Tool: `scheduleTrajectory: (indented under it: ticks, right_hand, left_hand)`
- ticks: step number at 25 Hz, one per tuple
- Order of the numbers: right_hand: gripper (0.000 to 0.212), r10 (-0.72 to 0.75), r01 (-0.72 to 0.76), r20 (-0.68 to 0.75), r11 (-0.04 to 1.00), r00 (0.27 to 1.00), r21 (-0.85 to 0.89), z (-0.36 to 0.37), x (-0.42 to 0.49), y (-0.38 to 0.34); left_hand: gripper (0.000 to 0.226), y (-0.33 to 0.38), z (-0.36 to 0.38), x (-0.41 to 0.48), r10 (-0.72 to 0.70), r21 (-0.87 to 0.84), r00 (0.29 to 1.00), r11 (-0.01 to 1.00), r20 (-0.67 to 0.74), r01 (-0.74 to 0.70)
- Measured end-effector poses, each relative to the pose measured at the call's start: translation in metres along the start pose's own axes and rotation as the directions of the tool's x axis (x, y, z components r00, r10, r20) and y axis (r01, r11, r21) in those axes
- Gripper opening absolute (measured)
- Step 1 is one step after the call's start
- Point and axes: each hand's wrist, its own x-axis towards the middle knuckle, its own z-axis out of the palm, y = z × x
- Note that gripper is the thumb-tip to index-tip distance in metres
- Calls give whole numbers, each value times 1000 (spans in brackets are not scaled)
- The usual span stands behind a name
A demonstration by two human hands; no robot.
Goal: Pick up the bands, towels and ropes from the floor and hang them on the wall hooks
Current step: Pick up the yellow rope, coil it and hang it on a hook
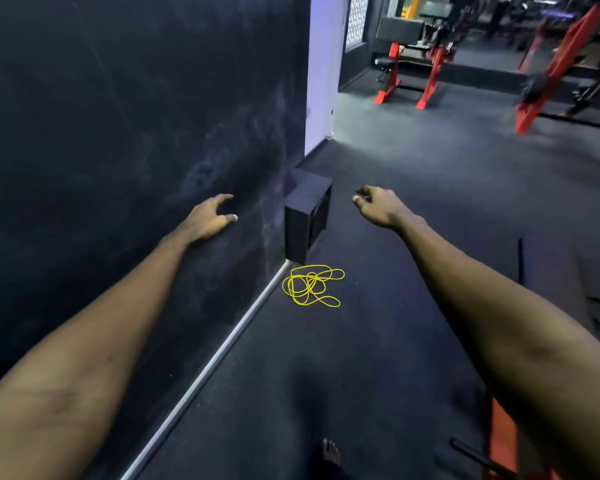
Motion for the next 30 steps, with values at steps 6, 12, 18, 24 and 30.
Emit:
scheduleTrajectory:
  ticks: [6, 12, 18, 24, 30]
  right_hand:
    - [49, 68, -70, 67, 997, 995, 26, 13, 80, 62]
    - [45, 99, -96, 236, 995, 967, -27, 68, 162, 103]
    - [38, 164, -152, 376, 986, 912, -62, 153, 253, 137]
    - [33, 272, -285, 509, 957, 817, -53, 241, 325, 205]
    - [21, 294, -330, 604, 942, 741, -53, 350, 404, 292]
  left_hand:
    - [58, 17, 59, 91, -46, -22, 997, 999, 58, 47]
    - [56, 6, 123, 175, -136, -65, 983, 987, 127, 145]
    - [56, -38, 206, 286, -220, -85, 942, 965, 252, 248]
    - [52, -67, 308, 375, -346, -90, 861, 910, 373, 405]
    - [43, -110, 430, 457, -440, -160, 788, 822, 430, 547]
